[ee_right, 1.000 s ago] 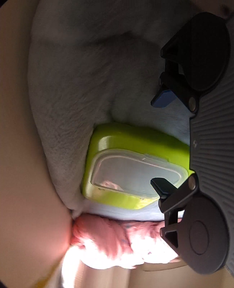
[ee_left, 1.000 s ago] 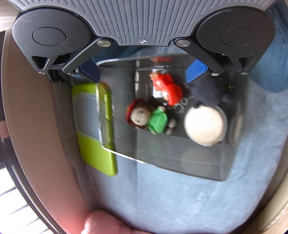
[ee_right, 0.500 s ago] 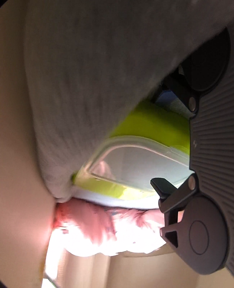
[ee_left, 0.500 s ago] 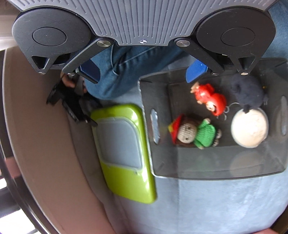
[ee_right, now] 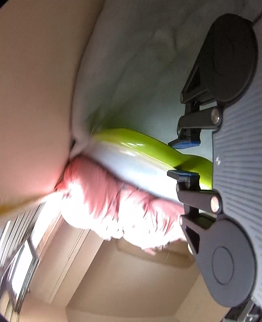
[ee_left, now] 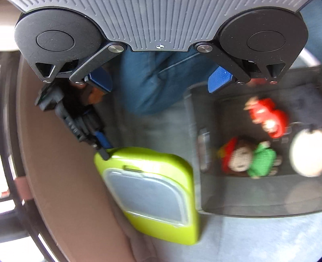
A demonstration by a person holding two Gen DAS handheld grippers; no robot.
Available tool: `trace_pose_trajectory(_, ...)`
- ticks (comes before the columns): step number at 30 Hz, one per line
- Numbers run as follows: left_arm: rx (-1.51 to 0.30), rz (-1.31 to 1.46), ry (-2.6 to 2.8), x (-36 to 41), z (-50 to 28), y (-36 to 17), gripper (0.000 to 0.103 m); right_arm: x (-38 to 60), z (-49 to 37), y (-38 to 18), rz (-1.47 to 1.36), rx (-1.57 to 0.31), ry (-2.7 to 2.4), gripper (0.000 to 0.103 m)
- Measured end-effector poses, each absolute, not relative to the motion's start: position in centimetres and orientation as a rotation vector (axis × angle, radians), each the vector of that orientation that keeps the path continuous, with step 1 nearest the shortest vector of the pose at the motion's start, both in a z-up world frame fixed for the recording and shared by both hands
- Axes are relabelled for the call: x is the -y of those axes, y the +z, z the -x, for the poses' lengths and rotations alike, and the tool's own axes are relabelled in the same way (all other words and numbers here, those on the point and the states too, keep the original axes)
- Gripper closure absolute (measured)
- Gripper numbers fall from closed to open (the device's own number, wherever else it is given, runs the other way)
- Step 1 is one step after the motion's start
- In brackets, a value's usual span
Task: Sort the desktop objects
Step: 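Close the right gripper on the lime green container's rim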
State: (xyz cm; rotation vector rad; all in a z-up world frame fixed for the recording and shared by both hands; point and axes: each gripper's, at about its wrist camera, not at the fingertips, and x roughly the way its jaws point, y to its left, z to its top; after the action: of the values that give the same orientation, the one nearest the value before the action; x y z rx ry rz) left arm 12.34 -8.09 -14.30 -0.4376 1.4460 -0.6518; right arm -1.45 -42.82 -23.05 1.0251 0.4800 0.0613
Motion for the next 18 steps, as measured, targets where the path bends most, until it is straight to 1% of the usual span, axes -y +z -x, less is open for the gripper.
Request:
trace_pose_trajectory(2, -1.447, 0.516, -0.685, 9.4, -13.9, -15.0, 0.0, 42.4, 0.7, -22.1, -1.029, -0.47, 0.074, 0.078)
trace_pose_trajectory(4, -1.44, 0.608, -0.692, 10.1, -14.8, -15.5, 0.0, 42.4, -0.2, -21.7, -1.056, -0.487, 0.067, 0.072)
trace_pose_trajectory(5, -1.431, 0.654, -0.709, 10.4, -15.1, -15.6, 0.0, 42.4, -0.5, -21.5, -1.069, -0.493, 0.052, 0.065)
trace_pose_trajectory(8, -1.418, 0.753, -0.777, 10.8, -15.3, -16.1, 0.0, 42.0, -1.3, -21.2, -1.097, -0.489, -0.003, 0.064)
trace_pose_trajectory(11, -1.427, 0.738, -0.792, 10.8, -15.8, -16.5, 0.0, 41.7, -3.4, -22.0, -1.152, -0.479, -0.038, 0.064)
trace_pose_trajectory(12, -1.425, 0.722, -0.779, 10.5, -15.8, -16.7, 0.0, 41.7, -4.1, -22.4, -1.166, -0.473, -0.049, 0.074)
trace_pose_trajectory(14, -1.419, 0.716, -0.763, 9.9, -15.8, -17.0, 0.0, 41.8, -4.1, -22.6, -1.202, -0.461, -0.037, 0.084)
trace_pose_trajectory(18, -1.402, 0.765, -0.786, 9.6, -15.0, -17.5, 0.0, 41.8, -2.4, -21.7, -1.273, -0.415, -0.053, 0.086)
